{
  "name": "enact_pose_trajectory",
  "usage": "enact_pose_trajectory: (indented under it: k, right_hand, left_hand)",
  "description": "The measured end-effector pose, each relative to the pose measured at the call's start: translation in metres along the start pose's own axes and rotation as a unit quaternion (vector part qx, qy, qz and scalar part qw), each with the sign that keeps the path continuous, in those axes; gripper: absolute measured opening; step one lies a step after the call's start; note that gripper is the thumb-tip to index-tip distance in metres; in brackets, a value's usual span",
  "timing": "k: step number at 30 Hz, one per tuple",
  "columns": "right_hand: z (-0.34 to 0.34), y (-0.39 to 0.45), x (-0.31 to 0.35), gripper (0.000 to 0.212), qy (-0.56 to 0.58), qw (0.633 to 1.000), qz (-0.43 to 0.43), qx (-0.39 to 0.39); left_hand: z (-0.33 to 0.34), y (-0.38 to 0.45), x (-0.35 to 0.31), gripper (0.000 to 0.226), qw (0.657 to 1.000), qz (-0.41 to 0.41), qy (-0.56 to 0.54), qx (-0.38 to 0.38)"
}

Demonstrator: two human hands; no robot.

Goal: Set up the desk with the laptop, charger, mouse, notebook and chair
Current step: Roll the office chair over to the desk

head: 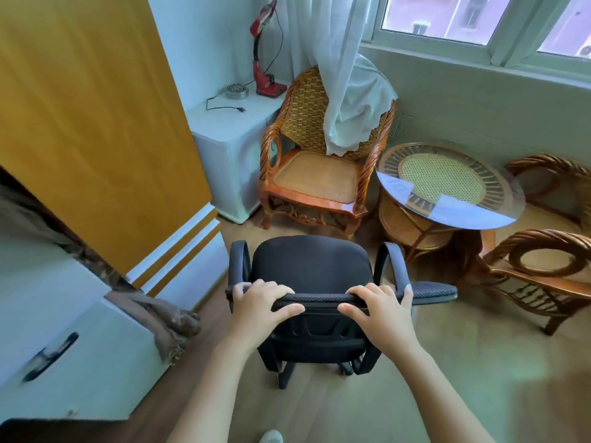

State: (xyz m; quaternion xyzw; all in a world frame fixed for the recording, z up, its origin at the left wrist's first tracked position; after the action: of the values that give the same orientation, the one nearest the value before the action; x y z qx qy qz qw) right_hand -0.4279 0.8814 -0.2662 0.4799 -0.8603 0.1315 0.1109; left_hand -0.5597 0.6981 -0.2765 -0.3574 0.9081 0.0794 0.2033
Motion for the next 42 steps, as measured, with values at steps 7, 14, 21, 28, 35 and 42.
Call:
enact_pose_trajectory:
  k: [7, 14, 21, 28, 35, 42]
  right_hand:
    - [0.014, -0.063, -0.001, 0.035, 0.011, 1.0, -0.012, -0.004]
    - [0.03, -0.139, -0.001, 0.033, 0.029, 0.999, -0.036, -0.003]
    - [0.037, -0.231, 0.003, 0.029, 0.064, 0.995, -0.072, 0.011]
    - [0.057, -0.314, 0.012, 0.032, 0.094, 0.988, -0.123, 0.02]
    - [0.079, -0.381, 0.016, 0.037, 0.109, 0.971, -0.205, 0.059]
    - [0.084, -0.455, 0.027, 0.022, 0.103, 0.951, -0.279, 0.084]
  left_hand:
    - [0.011, -0.067, -0.012, 0.077, 1.0, -0.014, -0.01, -0.018]
    - [0.023, -0.155, -0.025, 0.057, 0.997, -0.032, -0.056, -0.036]
    - [0.029, -0.26, -0.052, 0.054, 0.993, -0.075, -0.073, -0.051]
    - [0.035, -0.362, -0.065, 0.06, 0.987, -0.116, -0.075, -0.087]
    - [0.049, -0.46, -0.084, 0.055, 0.974, -0.173, -0.065, -0.131]
    - [0.063, -0.567, -0.113, 0.055, 0.955, -0.237, -0.052, -0.168]
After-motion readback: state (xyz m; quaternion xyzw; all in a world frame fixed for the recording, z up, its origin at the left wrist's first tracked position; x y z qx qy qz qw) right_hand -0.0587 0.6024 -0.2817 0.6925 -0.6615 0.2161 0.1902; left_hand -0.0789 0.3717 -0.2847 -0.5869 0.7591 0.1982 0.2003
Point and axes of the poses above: each hand's wrist, its own y-axis towards the middle knuckle, its own z-axis out of the palm, x = y × z, the point moved 3 cm from there along y, towards the middle knuckle, and after that the axes turned 4 degrees about x, right-handed, at the moved point
